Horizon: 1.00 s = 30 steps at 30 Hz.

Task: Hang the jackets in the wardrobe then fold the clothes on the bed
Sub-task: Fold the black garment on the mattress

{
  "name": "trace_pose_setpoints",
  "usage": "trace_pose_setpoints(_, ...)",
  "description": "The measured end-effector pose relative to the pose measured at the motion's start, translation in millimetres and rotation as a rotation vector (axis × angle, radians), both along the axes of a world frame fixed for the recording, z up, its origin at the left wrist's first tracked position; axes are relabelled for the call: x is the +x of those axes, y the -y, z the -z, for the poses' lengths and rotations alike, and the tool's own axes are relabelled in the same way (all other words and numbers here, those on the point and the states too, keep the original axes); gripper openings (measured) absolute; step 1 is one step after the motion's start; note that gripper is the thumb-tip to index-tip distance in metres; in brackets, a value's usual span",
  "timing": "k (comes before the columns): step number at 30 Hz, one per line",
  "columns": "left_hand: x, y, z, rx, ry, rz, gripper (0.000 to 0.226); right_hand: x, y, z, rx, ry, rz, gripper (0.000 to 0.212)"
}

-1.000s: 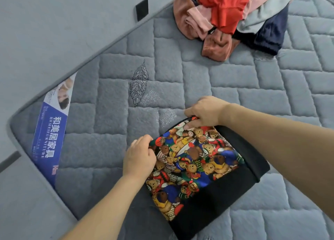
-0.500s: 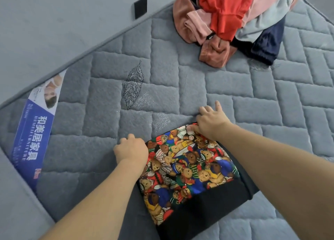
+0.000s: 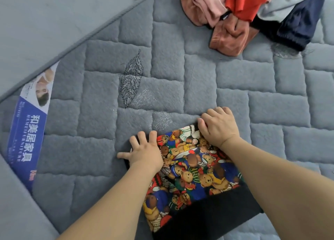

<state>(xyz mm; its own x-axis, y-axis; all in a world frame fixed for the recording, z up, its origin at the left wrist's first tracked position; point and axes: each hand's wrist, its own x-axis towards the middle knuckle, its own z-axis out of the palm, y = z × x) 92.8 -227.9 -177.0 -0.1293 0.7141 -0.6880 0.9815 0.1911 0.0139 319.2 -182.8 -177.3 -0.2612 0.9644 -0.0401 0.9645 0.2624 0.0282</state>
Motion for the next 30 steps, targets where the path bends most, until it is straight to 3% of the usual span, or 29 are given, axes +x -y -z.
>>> trace_pose_setpoints(6,7,-8,-1,-0.019,-0.085,0.017,0.069,7,-7,12,0.069,-0.12,-0.024,0.04)
trace_pose_setpoints(9,9,4,-21,0.217,-0.101,0.257,0.069,10,-9,12,0.069,-0.159,-0.033,0.04)
trace_pose_setpoints(11,23,29,-29,0.473,0.096,0.412,0.073,12,-8,13,0.067,-0.192,-0.039,0.04)
trace_pose_setpoints(12,34,44,-33,0.511,0.227,0.444,0.072,13,-9,14,0.065,-0.198,-0.037,0.039)
trace_pose_setpoints(13,44,57,-36,0.46,0.287,0.475,0.075,14,-10,15,0.061,-0.197,-0.033,0.039)
trace_pose_setpoints(15,51,71,-31,0.236,0.261,0.496,0.095,15,-8,15,0.045,-0.198,-0.033,0.038)
trace_pose_setpoints(17,49,71,-10,0.141,0.238,0.489,0.099,18,-7,15,0.04,-0.212,-0.032,0.04)
trace_pose_setpoints(22,54,74,4,0.121,0.157,0.472,0.102,18,-5,2,-0.076,-0.243,0.006,0.05)
trace_pose_setpoints(24,53,77,6,0.14,0.127,0.476,0.103,19,3,-7,-0.07,-0.321,0.139,0.044)
trace_pose_setpoints(27,54,75,9,0.148,0.121,0.465,0.102,23,46,-21,0.064,-0.528,0.585,0.052)
trace_pose_setpoints(30,52,78,7,0.12,0.158,0.452,0.1,19,116,-28,0.045,-0.439,0.752,0.066)
